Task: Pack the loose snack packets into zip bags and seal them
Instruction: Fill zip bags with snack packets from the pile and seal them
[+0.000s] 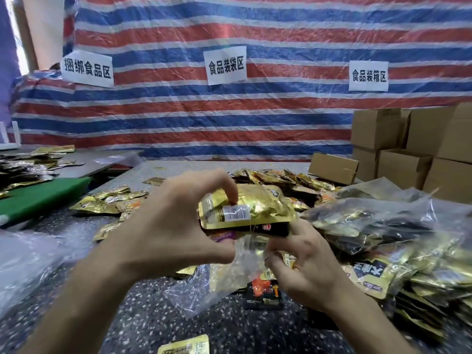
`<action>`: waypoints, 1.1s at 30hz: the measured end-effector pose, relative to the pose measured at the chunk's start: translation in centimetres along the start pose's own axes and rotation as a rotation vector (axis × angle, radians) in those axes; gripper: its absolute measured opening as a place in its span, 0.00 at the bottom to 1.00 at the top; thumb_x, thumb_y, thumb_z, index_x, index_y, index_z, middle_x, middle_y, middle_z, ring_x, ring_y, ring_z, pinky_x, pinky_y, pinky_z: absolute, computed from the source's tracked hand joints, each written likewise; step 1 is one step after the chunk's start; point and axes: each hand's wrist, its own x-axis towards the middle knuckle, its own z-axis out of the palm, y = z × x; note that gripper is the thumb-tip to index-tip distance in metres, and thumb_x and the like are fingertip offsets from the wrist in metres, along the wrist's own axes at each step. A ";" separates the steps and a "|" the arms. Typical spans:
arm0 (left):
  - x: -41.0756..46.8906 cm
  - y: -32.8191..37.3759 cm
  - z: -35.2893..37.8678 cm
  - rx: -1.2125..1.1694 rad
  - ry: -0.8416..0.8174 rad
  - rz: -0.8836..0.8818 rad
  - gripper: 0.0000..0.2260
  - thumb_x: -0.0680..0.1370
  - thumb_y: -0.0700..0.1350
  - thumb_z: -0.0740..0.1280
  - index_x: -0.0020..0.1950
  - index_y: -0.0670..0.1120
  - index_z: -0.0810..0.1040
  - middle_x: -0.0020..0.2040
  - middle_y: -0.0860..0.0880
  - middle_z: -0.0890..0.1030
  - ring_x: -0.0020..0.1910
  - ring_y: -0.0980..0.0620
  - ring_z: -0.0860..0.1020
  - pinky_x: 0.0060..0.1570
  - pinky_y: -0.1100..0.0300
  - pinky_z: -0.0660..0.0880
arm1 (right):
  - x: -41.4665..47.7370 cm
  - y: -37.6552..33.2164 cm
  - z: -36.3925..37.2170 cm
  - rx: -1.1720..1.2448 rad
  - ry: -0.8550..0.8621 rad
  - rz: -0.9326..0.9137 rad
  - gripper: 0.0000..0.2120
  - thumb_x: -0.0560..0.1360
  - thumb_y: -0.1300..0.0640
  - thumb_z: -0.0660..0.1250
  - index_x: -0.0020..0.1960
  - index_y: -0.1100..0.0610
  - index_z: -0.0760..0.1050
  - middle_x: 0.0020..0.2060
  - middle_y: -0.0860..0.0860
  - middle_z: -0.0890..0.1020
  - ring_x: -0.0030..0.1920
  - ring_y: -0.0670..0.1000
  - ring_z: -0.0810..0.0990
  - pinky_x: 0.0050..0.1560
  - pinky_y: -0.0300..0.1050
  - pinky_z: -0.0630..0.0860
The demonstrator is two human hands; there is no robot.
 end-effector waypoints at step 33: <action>3.2 0.0 1.1 -0.196 -0.265 -0.597 0.43 0.58 0.70 0.74 0.69 0.52 0.71 0.63 0.50 0.79 0.56 0.50 0.82 0.53 0.48 0.82 | -0.1 -0.1 -0.6 0.579 0.347 0.032 0.11 0.74 0.64 0.64 0.43 0.57 0.84 0.52 0.55 0.79 0.65 0.52 0.78 0.62 0.46 0.78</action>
